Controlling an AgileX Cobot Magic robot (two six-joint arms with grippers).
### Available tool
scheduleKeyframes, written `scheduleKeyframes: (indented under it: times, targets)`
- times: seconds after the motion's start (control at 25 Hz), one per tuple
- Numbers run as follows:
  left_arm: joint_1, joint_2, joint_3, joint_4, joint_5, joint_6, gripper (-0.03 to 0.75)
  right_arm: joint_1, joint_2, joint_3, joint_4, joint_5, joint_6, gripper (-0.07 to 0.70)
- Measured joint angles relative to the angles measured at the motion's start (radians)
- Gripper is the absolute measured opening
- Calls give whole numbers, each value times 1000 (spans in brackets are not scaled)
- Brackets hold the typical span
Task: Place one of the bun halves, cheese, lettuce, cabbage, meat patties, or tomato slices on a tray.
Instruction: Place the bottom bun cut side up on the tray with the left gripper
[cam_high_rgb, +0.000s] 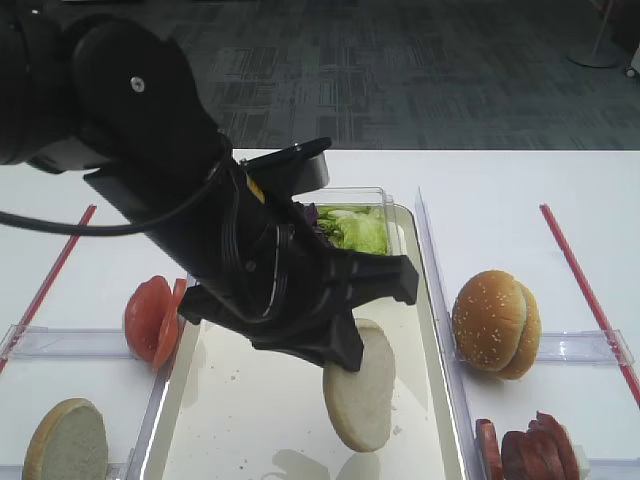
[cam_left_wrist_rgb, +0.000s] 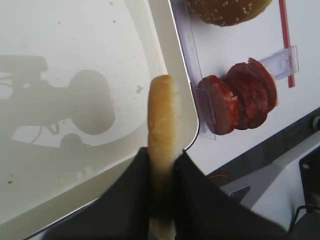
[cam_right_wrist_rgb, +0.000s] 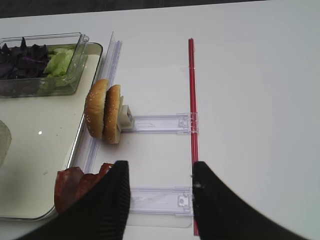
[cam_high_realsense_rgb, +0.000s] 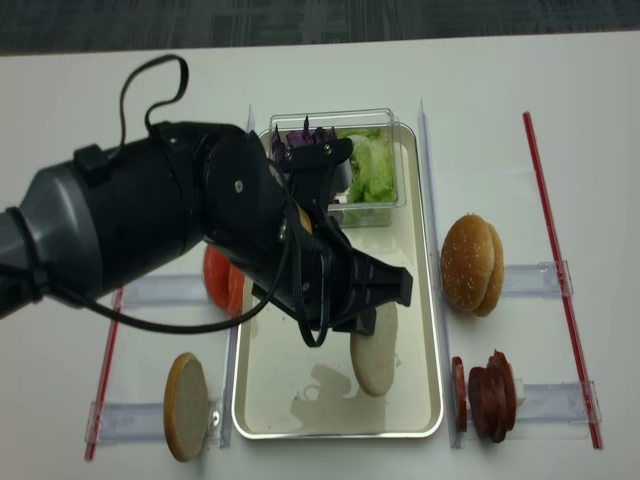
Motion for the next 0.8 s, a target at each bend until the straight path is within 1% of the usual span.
scheduleKeyframes:
  times: [0.04, 0.08, 0.12, 0.24, 0.32, 0.52, 0.76, 0.8]
  targets:
    - [10, 0, 21, -38, -22, 39, 73, 0, 0, 0, 0, 0, 0, 337]
    - [14, 0, 32, -54, -34, 55, 73, 0, 0, 0, 0, 0, 0, 337]
    - [14, 0, 32, -54, -34, 55, 73, 0, 0, 0, 0, 0, 0, 337]
    - [33, 0, 70, -119, -70, 123, 73, 0, 0, 0, 0, 0, 0, 337]
    - [44, 0, 94, -160, -85, 168, 73, 0, 0, 0, 0, 0, 0, 337]
    - [83, 0, 120, -203, -108, 247, 72, 0, 0, 0, 0, 0, 0, 337]
    - [115, 4, 120, -259, -117, 341, 71, 0, 0, 0, 0, 0, 0, 337]
    - [119, 20, 120, -284, -117, 372, 71, 0, 0, 0, 0, 0, 0, 337]
